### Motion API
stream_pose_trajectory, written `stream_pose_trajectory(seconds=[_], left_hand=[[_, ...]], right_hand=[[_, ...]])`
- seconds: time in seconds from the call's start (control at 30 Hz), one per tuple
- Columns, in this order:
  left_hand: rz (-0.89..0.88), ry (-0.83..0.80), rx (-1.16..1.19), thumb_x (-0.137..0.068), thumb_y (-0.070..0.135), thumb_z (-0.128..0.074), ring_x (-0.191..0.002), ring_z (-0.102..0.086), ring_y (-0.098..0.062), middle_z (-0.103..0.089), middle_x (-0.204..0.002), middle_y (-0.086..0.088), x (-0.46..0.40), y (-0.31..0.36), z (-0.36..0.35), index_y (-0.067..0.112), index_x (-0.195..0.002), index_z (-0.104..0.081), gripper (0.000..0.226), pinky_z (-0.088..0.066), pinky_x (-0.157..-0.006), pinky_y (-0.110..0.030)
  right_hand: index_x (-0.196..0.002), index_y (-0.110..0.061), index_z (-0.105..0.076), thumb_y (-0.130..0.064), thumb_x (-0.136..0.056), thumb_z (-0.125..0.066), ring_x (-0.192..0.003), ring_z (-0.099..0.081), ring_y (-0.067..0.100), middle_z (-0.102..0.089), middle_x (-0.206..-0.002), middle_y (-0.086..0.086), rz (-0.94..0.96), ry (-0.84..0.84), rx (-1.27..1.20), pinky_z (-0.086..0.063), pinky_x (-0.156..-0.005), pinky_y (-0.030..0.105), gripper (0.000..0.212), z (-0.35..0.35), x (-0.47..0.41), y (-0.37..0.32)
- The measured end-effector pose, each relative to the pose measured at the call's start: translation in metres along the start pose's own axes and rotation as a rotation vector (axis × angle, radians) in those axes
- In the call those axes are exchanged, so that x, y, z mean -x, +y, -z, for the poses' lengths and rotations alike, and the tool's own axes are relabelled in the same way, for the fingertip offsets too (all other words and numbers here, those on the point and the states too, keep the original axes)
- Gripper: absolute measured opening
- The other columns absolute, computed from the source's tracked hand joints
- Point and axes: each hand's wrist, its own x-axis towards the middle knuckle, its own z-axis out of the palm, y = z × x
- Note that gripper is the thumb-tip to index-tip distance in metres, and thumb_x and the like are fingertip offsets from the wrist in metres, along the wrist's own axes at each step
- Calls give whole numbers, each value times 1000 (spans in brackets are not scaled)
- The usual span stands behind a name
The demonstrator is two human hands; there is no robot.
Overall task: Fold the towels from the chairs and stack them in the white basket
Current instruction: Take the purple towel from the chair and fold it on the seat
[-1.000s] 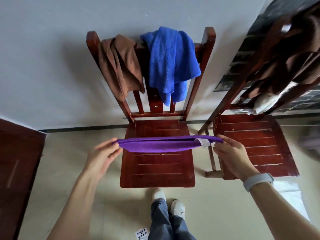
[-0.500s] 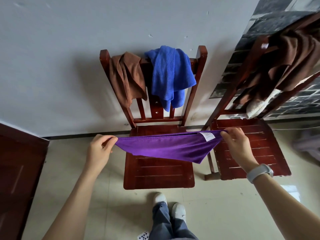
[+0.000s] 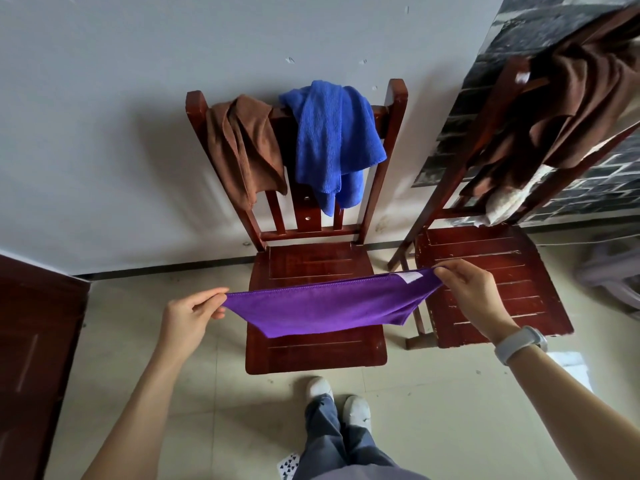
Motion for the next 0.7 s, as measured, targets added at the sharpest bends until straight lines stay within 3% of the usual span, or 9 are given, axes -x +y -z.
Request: stream_pose_trajectory(seconds=[0.07, 0.17, 0.3, 0.4, 0.5, 0.57, 0.63, 0.7], left_hand=[[13, -19, 0, -84, -3, -58, -55, -64, 0, -69, -59, 13, -1, -2, 0, 6, -107, -63, 25, -51, -61, -7], [23, -10, -60, -83, -1, -60, -53, -64, -1, -69, -73, -6, -3, -4, -1, 0, -100, -68, 18, -50, -59, -8], [-21, 15, -200, -84, 6, -62, -51, -58, 2, -66, -79, -8, -5, -1, -3, 4, -94, -71, 14, -40, -52, -2], [-80, 78, -252, -83, 6, -62, -53, -51, -6, -67, -79, -15, -21, 6, -8, 2, -93, -71, 13, -36, -56, -1], [-126, 140, -260, -83, 7, -63, -72, -60, -30, -70, -87, -20, -48, 15, -13, 2, -94, -71, 14, -38, -64, -8], [-137, 178, -258, -84, 9, -63, -87, -64, -32, -71, -96, -18, -63, 22, -15, 1, -96, -71, 17, -40, -73, -20], [-147, 205, -236, -84, 9, -62, -87, -64, -30, -70, -98, -18, -76, 29, -14, -1, -98, -70, 18, -39, -71, -13], [-150, 209, -194, -84, 8, -63, -78, -64, -15, -70, -96, -16, -84, 33, -11, -1, -98, -70, 18, -35, -64, -1]], right_hand=[[-87, -11, -62, -4, -88, -55, -70, -59, -10, -61, -76, -10, -9, 8, 2, -42, -64, 2, 10, -1, -1, 1], [-87, -11, -64, -4, -86, -58, -73, -58, 3, -62, -76, -9, -20, -2, 24, -44, -65, 6, 10, -1, -3, 6], [-86, -14, -63, -4, -85, -60, -73, -56, 9, -61, -77, -3, -15, -38, 112, -41, -63, 5, 10, -6, -6, 13], [-92, -6, -66, -5, -85, -59, -76, -57, 16, -63, -83, 4, -44, 5, 144, -40, -63, 6, 10, -18, -20, 13], [-93, -7, -66, -7, -85, -59, -64, -57, 4, -64, -82, 7, -61, 76, 120, -41, -59, 3, 10, -30, -45, 10], [-92, -8, -66, -7, -85, -59, -59, -57, -4, -63, -77, 6, -58, 111, 95, -42, -57, 3, 10, -36, -61, 7], [-92, -8, -65, -7, -85, -59, -58, -57, -9, -61, -75, 4, -48, 133, 63, -42, -57, 3, 9, -38, -74, 3], [-92, -9, -65, -7, -85, -59, -58, -56, -10, -60, -72, 1, -33, 142, 55, -42, -57, 2, 9, -39, -81, -2]])
